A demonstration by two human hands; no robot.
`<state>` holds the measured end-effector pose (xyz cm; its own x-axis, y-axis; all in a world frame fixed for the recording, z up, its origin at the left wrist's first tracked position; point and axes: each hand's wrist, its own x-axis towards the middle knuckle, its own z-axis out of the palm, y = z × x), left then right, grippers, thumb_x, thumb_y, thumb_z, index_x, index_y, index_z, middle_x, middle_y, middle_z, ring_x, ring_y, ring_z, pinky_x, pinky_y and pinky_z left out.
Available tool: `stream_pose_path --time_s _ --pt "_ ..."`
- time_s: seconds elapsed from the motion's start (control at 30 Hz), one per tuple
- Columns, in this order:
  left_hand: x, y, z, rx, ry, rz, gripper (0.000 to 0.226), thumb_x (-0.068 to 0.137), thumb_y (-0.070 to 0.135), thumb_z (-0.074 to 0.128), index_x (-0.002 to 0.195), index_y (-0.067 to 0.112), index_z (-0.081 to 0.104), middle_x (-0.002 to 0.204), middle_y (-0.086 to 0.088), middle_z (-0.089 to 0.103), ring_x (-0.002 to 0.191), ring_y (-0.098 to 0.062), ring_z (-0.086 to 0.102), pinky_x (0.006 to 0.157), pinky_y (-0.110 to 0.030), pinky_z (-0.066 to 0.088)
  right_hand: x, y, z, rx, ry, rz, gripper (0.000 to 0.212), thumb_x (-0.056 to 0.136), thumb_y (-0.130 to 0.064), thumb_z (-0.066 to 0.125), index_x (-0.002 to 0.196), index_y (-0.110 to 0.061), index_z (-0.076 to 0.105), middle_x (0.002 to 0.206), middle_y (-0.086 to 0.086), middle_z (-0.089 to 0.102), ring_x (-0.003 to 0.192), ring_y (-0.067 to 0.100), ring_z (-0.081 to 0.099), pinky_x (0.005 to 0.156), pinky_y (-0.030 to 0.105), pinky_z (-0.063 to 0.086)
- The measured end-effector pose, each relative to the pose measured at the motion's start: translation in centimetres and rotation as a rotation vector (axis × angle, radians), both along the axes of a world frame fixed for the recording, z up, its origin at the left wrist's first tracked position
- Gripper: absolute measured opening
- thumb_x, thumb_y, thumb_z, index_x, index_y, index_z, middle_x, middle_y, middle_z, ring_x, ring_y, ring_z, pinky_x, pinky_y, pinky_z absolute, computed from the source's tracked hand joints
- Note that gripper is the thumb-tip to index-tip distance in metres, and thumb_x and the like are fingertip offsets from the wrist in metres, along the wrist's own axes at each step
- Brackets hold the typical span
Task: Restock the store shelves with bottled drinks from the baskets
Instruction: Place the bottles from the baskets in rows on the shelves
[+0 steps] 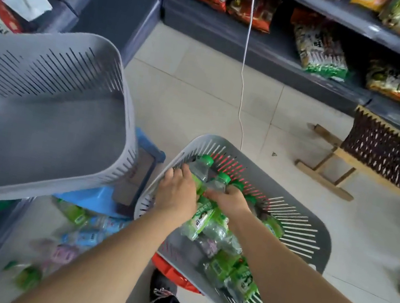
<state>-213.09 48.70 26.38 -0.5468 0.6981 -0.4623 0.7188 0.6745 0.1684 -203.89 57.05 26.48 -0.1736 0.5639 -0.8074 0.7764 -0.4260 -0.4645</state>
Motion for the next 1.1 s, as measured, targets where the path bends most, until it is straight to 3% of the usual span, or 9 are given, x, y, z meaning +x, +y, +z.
stream_pose_path --time_s 0.17,0.27,0.4,0.53,0.63,0.7,0.83,0.93,1.1 --pt "-0.4 0.3 0.2 0.012 -0.293 0.224 0.058 0.087 0.017 0.067 0.130 0.001 0.031 0.133 -0.016 0.047 0.116 -0.031 0.054 0.091 -0.040 0.049 0.6 -0.4 -0.2 0.043 0.017 0.005 0.072 0.075 -0.026 0.082 0.135 -0.005 0.048 0.126 0.007 0.057 0.111 0.024 0.054 0.088 0.031 0.041" --pt "-1.6 -0.5 0.8 0.023 -0.427 0.380 0.055 0.088 0.027 0.067 0.127 0.005 0.034 0.127 -0.014 0.056 0.110 -0.033 0.060 0.079 -0.035 0.045 0.8 -1.0 0.2 0.044 0.068 0.034 0.077 0.074 -0.021 0.083 0.138 -0.005 0.043 0.129 0.008 0.054 0.110 0.022 0.051 0.092 0.032 0.042" --pt "-2.2 -2.2 2.7 0.060 -0.650 0.479 0.075 0.076 0.030 0.075 0.137 0.012 0.034 0.131 -0.007 0.053 0.112 -0.026 0.056 0.093 -0.038 0.049 1.2 -0.7 2.4 0.023 0.123 0.090 0.081 0.073 -0.018 0.084 0.141 -0.008 0.040 0.132 0.002 0.051 0.118 0.022 0.050 0.104 0.041 0.043" --pt "-2.4 -3.9 6.0 0.202 -0.833 0.531 0.071 0.069 0.010 0.074 0.131 0.021 0.041 0.116 -0.006 0.059 0.103 -0.022 0.060 0.084 -0.034 0.053 0.9 0.0 7.0 -0.031 0.190 0.157 0.064 0.075 -0.012 0.081 0.131 -0.012 0.050 0.121 -0.003 0.058 0.095 0.013 0.056 0.080 0.033 0.048" --pt "-3.5 -5.4 9.9 0.311 -0.873 0.595 0.062 0.067 0.006 0.070 0.121 0.023 0.044 0.105 -0.005 0.061 0.093 -0.017 0.060 0.079 -0.035 0.053 -0.5 0.0 11.3 -0.046 0.237 0.247 0.045 0.078 -0.013 0.079 0.116 -0.022 0.057 0.105 -0.010 0.063 0.100 0.024 0.060 0.091 0.048 0.047" --pt "-4.6 -6.7 13.1 0.410 -0.882 0.660 0.054 0.073 0.012 0.074 0.115 0.025 0.043 0.105 0.003 0.060 0.091 -0.009 0.057 0.083 -0.033 0.053 -1.9 -0.6 14.2 -0.054 0.289 0.295 0.059 0.073 -0.017 0.083 0.125 -0.021 0.055 0.108 -0.010 0.064 0.101 0.016 0.060 0.085 0.037 0.048" --pt "-6.7 -11.8 19.8 0.606 -0.825 0.719 0.080 0.081 0.033 0.074 0.145 0.020 0.028 0.121 0.016 0.032 0.122 -0.014 0.042 0.098 -0.027 0.036 -5.6 -4.4 19.8 0.008 0.376 0.457 0.079 0.061 -0.034 0.088 0.130 -0.021 0.053 0.125 -0.003 0.060 0.108 0.018 0.059 0.085 0.034 0.049" --pt "-8.7 -17.5 24.0 0.705 -0.768 0.808 0.087 0.075 0.028 0.081 0.145 0.019 0.031 0.130 0.012 0.042 0.116 -0.012 0.047 0.088 -0.025 0.041 -8.3 -8.7 24.0 0.049 0.464 0.566 0.062 0.065 -0.030 0.087 0.120 -0.020 0.060 0.116 -0.003 0.064 0.102 0.018 0.062 0.073 0.027 0.047" --pt "-10.0 -28.1 31.1 0.861 -0.635 0.891 0.074 0.065 0.011 0.086 0.127 0.021 0.046 0.104 0.008 0.061 0.096 -0.016 0.063 0.093 -0.039 0.052 -12.4 -17.5 31.1 0.089 0.627 0.734 0.031 0.073 -0.007 0.081 0.090 -0.027 0.063 0.091 -0.006 0.068 0.083 0.014 0.064 0.074 0.031 0.053"
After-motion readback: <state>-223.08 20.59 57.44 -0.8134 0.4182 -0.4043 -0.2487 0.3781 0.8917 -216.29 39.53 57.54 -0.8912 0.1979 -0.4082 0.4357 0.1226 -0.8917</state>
